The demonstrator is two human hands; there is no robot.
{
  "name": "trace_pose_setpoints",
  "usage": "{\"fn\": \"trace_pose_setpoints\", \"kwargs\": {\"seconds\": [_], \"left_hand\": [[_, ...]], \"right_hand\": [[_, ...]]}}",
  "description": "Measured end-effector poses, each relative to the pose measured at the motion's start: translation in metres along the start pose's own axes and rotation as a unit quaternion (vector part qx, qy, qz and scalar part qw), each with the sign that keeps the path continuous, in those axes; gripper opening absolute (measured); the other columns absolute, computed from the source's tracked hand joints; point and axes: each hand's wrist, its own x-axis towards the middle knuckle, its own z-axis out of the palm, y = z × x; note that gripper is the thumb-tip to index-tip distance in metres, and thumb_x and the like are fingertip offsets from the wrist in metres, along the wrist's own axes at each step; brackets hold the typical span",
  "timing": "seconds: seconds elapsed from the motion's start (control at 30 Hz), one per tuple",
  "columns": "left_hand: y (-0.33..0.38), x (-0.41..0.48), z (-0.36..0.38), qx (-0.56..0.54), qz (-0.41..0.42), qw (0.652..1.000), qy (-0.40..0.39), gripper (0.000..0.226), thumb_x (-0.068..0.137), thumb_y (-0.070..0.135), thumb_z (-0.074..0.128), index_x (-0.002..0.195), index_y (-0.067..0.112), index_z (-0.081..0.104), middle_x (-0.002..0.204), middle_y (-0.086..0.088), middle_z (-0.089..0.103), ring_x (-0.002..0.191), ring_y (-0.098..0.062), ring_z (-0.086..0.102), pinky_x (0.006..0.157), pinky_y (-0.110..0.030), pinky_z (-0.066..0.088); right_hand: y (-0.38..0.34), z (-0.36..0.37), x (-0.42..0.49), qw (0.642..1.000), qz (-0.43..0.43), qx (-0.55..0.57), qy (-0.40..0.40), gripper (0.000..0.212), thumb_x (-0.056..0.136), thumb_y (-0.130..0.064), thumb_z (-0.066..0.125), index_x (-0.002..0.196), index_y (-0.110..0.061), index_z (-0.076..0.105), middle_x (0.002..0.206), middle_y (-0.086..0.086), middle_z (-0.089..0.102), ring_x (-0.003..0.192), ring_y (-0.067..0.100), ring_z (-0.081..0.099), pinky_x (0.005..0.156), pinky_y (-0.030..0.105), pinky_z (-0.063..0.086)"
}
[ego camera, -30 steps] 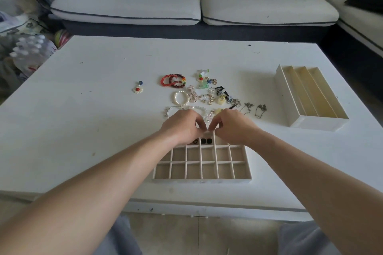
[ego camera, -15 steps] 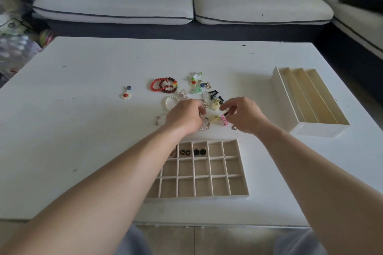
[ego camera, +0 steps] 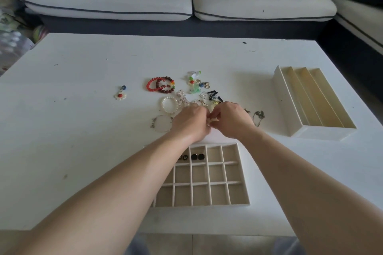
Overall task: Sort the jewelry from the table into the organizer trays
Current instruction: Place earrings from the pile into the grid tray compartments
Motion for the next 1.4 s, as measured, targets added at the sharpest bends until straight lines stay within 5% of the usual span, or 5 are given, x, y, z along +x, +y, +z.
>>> {"fn": "trace_pose_setpoints", "kwargs": {"seconds": [0.27, 0.43, 0.63, 0.9, 1.4], "left_hand": [[-0.004, -0.011, -0.018, -0.249, -0.012, 0.968, 0.027, 0.011, 0.092, 0.029, 0.070, 0.103, 0.025, 0.071, 0.094, 0.012, 0.069, 0.091, -0.011, 0.066, 0.083, -0.028, 0.054], [-0.011, -0.020, -0.028, -0.394, -0.038, 0.918, 0.014, 0.009, 0.090, 0.027, 0.076, 0.098, 0.026, 0.071, 0.094, 0.000, 0.075, 0.080, -0.013, 0.070, 0.072, -0.028, 0.057], [-0.007, -0.028, -0.035, -0.503, -0.097, 0.859, 0.000, 0.012, 0.099, 0.024, 0.064, 0.101, 0.017, 0.074, 0.094, -0.012, 0.077, 0.073, -0.017, 0.072, 0.070, -0.030, 0.057], [-0.009, -0.024, -0.033, -0.621, -0.134, 0.772, -0.008, 0.010, 0.093, 0.012, 0.071, 0.103, 0.014, 0.075, 0.094, -0.010, 0.077, 0.081, -0.019, 0.072, 0.068, -0.023, 0.056], [-0.001, -0.029, -0.030, -0.585, -0.093, 0.806, 0.014, 0.032, 0.080, -0.010, 0.076, 0.102, 0.014, 0.076, 0.095, -0.004, 0.079, 0.088, -0.016, 0.073, 0.073, -0.022, 0.057]], "right_hand": [[0.001, -0.023, -0.010, 0.975, 0.003, 0.222, -0.017, 0.009, 0.088, -0.026, 0.077, 0.088, -0.017, 0.075, 0.068, -0.005, 0.065, 0.055, 0.008, 0.054, 0.053, 0.023, 0.042], [0.002, -0.030, -0.018, 0.942, 0.018, 0.331, -0.047, 0.012, 0.089, -0.031, 0.075, 0.085, -0.019, 0.074, 0.075, 0.009, 0.074, 0.068, 0.024, 0.065, 0.066, 0.042, 0.046], [-0.005, -0.036, -0.025, 0.926, -0.011, 0.373, -0.056, 0.020, 0.083, -0.037, 0.082, 0.085, -0.019, 0.073, 0.072, 0.004, 0.069, 0.064, 0.021, 0.061, 0.067, 0.043, 0.046], [-0.009, -0.043, -0.030, 0.917, -0.019, 0.394, -0.051, 0.007, 0.090, -0.006, 0.072, 0.096, -0.010, 0.073, 0.075, 0.004, 0.070, 0.062, 0.016, 0.065, 0.070, 0.041, 0.057], [0.002, -0.043, -0.035, 0.917, -0.019, 0.392, -0.070, 0.012, 0.089, -0.011, 0.075, 0.099, -0.012, 0.069, 0.070, -0.005, 0.070, 0.063, 0.019, 0.064, 0.060, 0.033, 0.052]]}}
